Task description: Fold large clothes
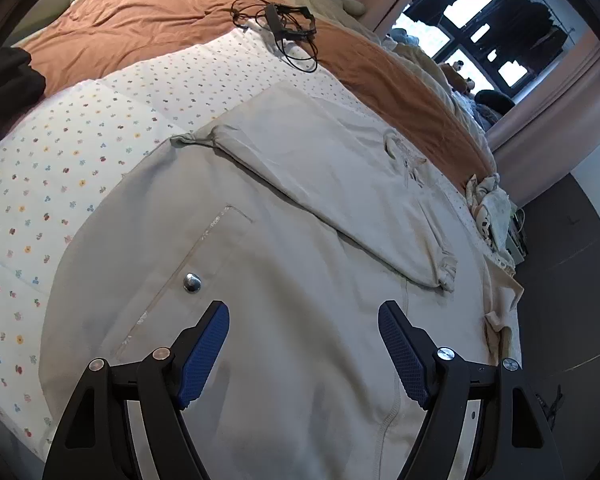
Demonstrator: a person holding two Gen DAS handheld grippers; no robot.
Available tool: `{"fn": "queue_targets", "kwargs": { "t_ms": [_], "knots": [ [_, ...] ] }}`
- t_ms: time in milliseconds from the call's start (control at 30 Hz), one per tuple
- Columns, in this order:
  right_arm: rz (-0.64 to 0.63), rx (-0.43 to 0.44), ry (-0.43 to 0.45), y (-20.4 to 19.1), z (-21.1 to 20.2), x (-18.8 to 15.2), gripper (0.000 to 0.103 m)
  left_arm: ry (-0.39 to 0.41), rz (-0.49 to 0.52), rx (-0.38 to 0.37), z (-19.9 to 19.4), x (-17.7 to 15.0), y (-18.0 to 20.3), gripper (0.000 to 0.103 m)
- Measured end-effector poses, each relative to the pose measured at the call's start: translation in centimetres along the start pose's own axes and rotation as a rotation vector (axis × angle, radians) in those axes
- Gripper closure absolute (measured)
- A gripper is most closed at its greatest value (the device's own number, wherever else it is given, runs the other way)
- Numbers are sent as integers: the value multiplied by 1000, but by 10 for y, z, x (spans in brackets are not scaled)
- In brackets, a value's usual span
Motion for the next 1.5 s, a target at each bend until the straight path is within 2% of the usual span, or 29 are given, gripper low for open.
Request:
{"fn": "queue_targets", "kwargs": {
  "t_ms": [133, 267, 333, 433, 533, 700, 800, 967, 1100, 1167, 1300, 1500],
  "knots": [
    [-64, -78, 3, -2, 18, 9, 43, -14, -9, 6, 7, -1, -2, 25],
    [-185, -202, 15, -11, 27, 13, 44, -11, -10, 6, 8, -1, -2, 25],
    [-236, -251, 16, -14, 30, 14, 62, -5, -18, 4, 6, -1, -4, 25],
    [-236, -219, 20, -19, 20, 18, 70, 19, -20, -3, 1, 3, -9, 25],
    [-272, -204, 82, -34, -6, 27, 71, 38, -38, 1, 2, 9, -16, 25],
    [-383, -200, 167, -81, -54, 39, 71, 55, -95, -52, 14, 19, -16, 25],
    [-445, -196, 217, -117, -85, 45, 71, 65, -102, -102, 23, 33, -16, 25],
    [-590, -210, 304, -196, -130, 46, 71, 94, -227, -129, 40, 54, -39, 25],
    [-737, -247, 393, -268, -156, 34, 72, 61, -219, -105, 54, 53, -44, 25],
    [-799, -250, 434, -305, -167, 25, 72, 79, -236, -152, 49, 55, -47, 25],
    [-851, -199, 476, -374, -180, 0, 72, 130, -178, -94, 33, 64, -60, 25],
    [-953, -163, 522, -461, -183, -51, 72, 115, -267, -96, 31, 65, -95, 25]
  ]
}}
Point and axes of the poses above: each gripper's, at about its wrist camera, not at the fingertips, and z roughly the way its jaws point, y to its right, x to its top, the point moved 6 cm from there along z, roughly the way its jaws point, and after that the axes turned 5 degrees about z, right-handed, at the moved point
